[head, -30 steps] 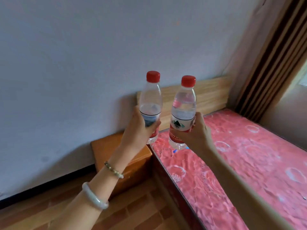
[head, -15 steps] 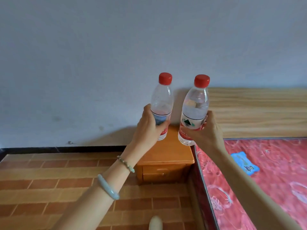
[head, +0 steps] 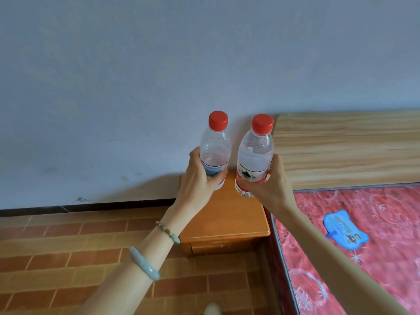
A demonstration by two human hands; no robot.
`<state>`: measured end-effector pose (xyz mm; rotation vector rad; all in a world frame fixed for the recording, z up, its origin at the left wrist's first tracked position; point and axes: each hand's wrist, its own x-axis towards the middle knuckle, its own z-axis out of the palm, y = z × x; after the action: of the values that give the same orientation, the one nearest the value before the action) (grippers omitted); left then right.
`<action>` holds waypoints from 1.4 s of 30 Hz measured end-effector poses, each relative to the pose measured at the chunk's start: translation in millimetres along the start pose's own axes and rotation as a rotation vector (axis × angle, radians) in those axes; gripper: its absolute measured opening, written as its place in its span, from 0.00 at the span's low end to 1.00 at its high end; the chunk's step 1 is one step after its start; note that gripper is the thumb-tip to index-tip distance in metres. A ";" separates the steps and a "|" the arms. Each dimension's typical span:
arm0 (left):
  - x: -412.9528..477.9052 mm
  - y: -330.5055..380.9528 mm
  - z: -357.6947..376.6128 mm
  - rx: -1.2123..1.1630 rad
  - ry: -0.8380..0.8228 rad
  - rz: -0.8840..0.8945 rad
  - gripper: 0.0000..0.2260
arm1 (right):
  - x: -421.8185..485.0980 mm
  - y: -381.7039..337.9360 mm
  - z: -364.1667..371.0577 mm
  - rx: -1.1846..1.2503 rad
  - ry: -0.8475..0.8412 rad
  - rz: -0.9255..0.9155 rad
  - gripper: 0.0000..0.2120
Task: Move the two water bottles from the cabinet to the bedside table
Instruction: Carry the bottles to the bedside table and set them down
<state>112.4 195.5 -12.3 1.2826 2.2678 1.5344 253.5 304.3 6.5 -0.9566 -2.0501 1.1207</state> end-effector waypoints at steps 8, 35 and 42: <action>27.3 -61.4 50.9 0.004 -0.064 -0.128 0.33 | 56.7 65.9 20.0 -0.004 -0.061 0.027 0.32; -5.7 -346.0 245.6 0.019 -0.059 -0.395 0.32 | 122.8 407.4 196.6 0.032 -0.284 0.143 0.32; 3.7 -377.2 255.0 0.022 -0.057 -0.358 0.32 | 135.9 429.0 219.2 0.015 -0.272 0.121 0.32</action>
<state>25.3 330.4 -438.3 0.8502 2.3240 1.3328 137.7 483.4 -446.3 -0.9765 -2.2163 1.3939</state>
